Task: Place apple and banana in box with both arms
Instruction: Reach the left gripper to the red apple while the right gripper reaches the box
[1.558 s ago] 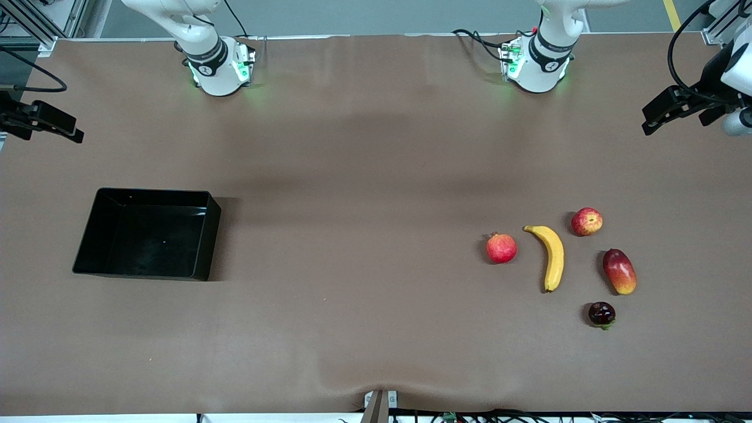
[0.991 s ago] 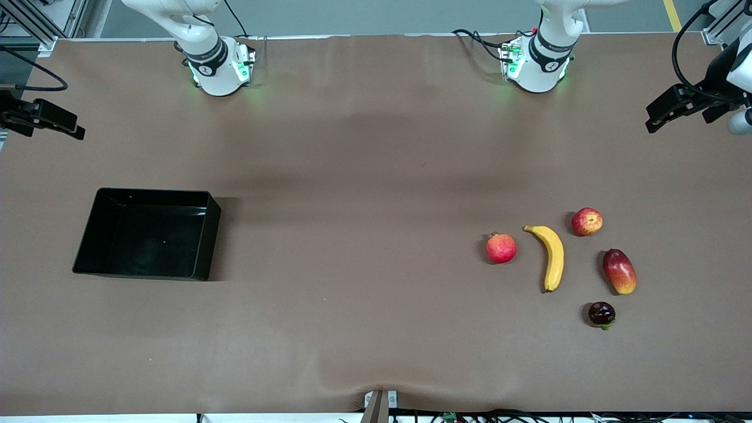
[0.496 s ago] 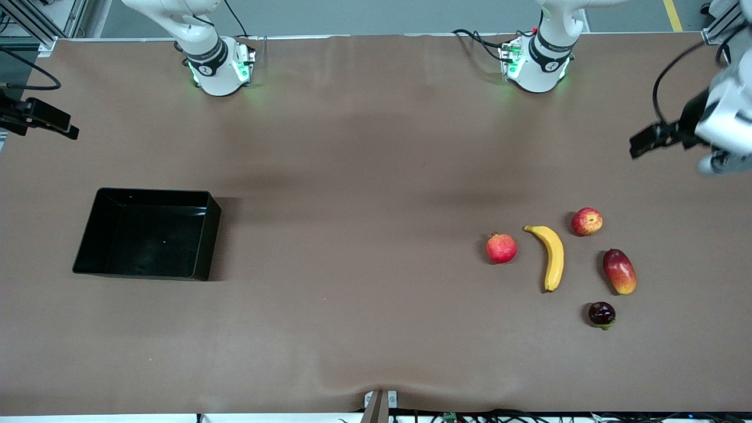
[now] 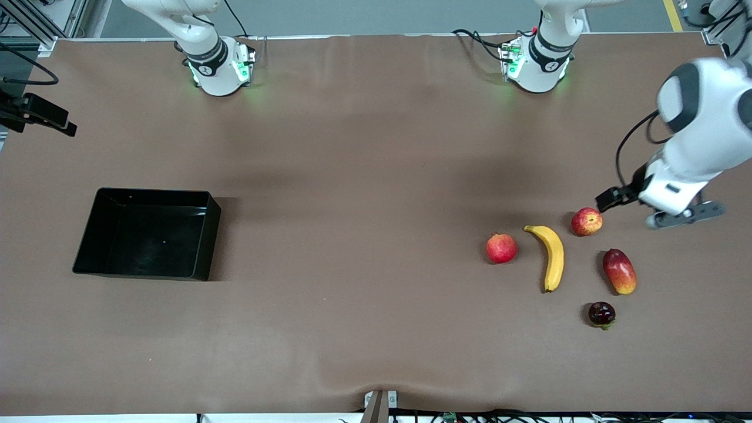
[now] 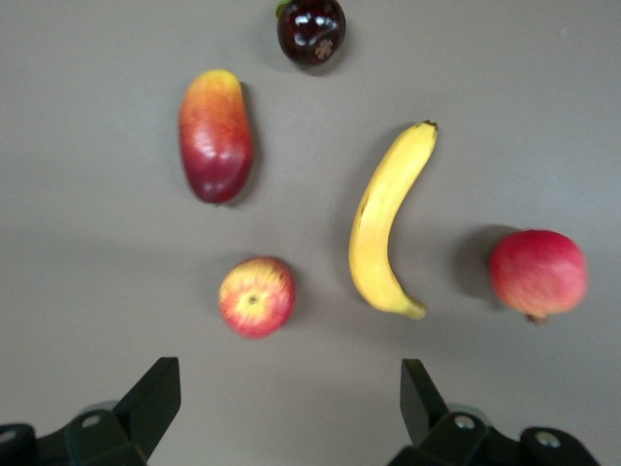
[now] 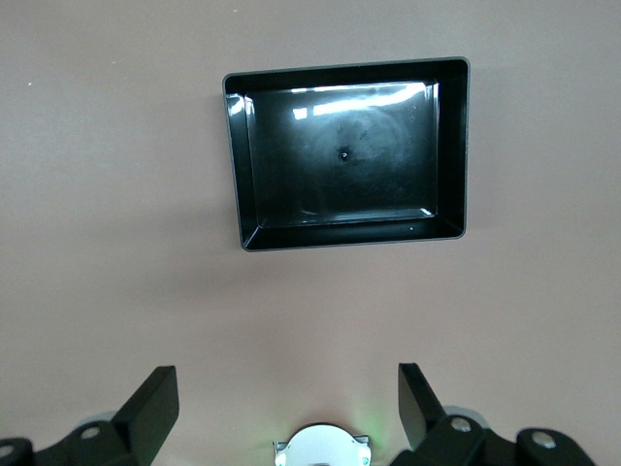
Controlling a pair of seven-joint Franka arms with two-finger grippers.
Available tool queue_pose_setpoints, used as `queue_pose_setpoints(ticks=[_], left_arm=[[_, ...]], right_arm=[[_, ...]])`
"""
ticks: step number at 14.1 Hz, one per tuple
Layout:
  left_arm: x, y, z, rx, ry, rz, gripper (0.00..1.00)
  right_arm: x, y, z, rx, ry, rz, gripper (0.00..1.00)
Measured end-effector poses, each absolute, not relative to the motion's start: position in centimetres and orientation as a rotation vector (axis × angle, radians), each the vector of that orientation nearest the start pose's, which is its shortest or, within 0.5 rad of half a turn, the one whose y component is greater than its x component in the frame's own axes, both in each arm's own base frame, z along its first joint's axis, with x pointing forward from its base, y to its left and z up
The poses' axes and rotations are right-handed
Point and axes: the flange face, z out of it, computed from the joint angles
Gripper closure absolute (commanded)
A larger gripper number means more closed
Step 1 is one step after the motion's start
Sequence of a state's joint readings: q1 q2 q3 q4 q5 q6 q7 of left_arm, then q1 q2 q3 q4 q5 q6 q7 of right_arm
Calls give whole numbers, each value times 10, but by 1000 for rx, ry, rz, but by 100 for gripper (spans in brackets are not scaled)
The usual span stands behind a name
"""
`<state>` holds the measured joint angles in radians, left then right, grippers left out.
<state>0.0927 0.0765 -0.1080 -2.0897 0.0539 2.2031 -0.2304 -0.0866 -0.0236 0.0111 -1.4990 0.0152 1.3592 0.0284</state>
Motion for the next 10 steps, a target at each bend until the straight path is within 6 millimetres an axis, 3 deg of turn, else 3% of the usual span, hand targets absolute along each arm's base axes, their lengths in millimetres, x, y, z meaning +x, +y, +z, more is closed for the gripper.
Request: queue_pose_setpoints(ticks=[2, 5, 7, 10], left_arm=[[560, 0, 343, -3103, -296, -66, 0], [562, 14, 305, -3078, -265, -31, 0], [561, 21, 291, -3072, -272, 6, 0], [559, 23, 268, -3072, -268, 71, 0]], right_arm=[[525, -38, 651, -3116, 159, 166, 0], [534, -48, 642, -3117, 189, 96, 0], [545, -62, 618, -3114, 227, 101, 0], [576, -86, 561, -3113, 278, 125, 0]])
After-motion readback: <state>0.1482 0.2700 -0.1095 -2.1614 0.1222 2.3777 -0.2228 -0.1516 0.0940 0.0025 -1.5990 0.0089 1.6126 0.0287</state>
